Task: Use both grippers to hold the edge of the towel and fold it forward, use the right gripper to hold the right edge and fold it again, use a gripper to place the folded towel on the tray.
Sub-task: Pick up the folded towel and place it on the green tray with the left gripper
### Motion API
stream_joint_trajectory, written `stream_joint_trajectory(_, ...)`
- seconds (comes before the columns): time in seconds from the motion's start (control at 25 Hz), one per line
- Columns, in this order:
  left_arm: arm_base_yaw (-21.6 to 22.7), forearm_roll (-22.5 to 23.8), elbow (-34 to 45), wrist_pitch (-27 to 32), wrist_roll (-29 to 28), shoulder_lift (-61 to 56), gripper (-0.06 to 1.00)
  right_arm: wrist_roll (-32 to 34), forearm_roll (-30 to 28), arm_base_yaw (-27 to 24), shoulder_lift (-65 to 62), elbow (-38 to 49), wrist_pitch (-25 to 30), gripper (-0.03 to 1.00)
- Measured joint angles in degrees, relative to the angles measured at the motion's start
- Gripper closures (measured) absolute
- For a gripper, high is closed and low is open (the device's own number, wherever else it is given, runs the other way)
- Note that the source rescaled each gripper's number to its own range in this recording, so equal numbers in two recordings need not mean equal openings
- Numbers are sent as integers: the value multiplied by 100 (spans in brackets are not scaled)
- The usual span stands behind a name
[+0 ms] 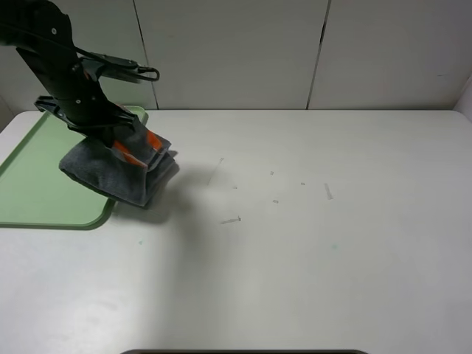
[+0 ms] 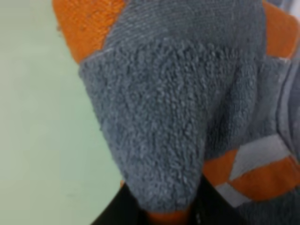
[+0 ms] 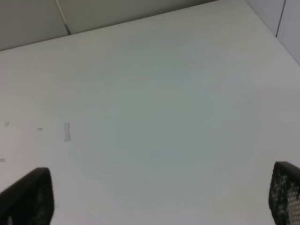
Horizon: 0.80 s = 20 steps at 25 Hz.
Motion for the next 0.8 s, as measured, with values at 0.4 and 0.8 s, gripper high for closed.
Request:
stream_joint_trajectory(0.4, 1123, 116, -122, 72, 142, 0, 82, 0, 0, 0, 0, 0, 0, -3)
stream_joint_trajectory(0.8, 1508, 252, -117, 92, 149, 0, 82, 0, 0, 0, 0, 0, 0, -3)
